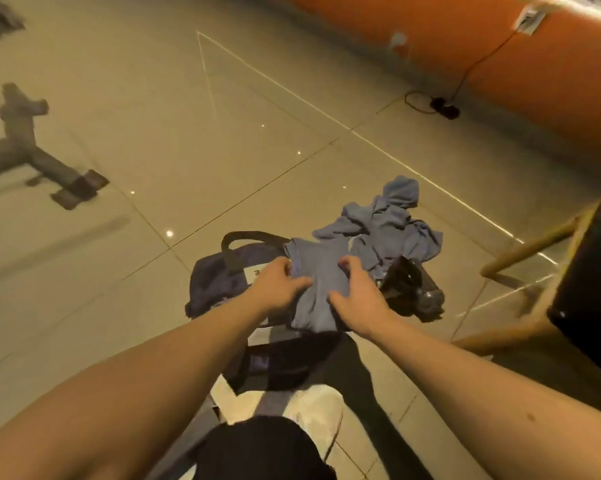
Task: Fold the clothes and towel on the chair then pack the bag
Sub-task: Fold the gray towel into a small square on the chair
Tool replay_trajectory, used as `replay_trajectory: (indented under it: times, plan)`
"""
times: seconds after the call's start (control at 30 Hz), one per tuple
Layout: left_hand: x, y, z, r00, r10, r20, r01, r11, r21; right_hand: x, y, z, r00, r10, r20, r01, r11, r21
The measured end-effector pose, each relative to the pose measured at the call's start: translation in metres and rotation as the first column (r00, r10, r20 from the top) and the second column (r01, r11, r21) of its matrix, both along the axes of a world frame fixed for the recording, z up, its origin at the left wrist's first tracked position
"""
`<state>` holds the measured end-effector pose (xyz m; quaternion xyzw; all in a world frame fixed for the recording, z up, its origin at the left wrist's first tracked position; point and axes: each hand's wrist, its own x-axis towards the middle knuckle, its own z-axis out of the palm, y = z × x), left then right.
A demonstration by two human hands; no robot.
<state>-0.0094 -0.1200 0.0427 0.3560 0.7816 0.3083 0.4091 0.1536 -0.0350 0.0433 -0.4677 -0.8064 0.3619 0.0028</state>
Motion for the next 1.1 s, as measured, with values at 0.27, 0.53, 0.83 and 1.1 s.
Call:
replay_trajectory:
  times: [0.27, 0.53, 0.83, 1.1]
  plan:
    - [-0.055, -0.013, -0.086, 0.963, 0.216, 0.158, -0.204, 0.975, -0.090, -0.087, -0.018, -0.085, 0.989, 0.133, 0.062, -0.122, 0.981, -0.153]
    - [-0.069, -0.030, -0.133, 0.986, -0.088, -0.141, 0.053, 0.971, -0.235, -0.111, -0.008, -0.125, 0.996, -0.089, 0.002, 0.090, 0.996, -0.031]
    - [-0.018, -0.040, -0.154, 0.676, -0.578, -0.456, 0.492, 0.815, -0.305, -0.105, 0.004, -0.137, 0.995, -0.091, 0.027, 0.093, 0.994, -0.054]
    - [-0.023, -0.069, -0.136, 0.715, -0.544, -0.439, 0.586, 0.809, -0.047, -0.099, -0.014, -0.137, 0.997, 0.028, 0.068, -0.021, 0.995, -0.096]
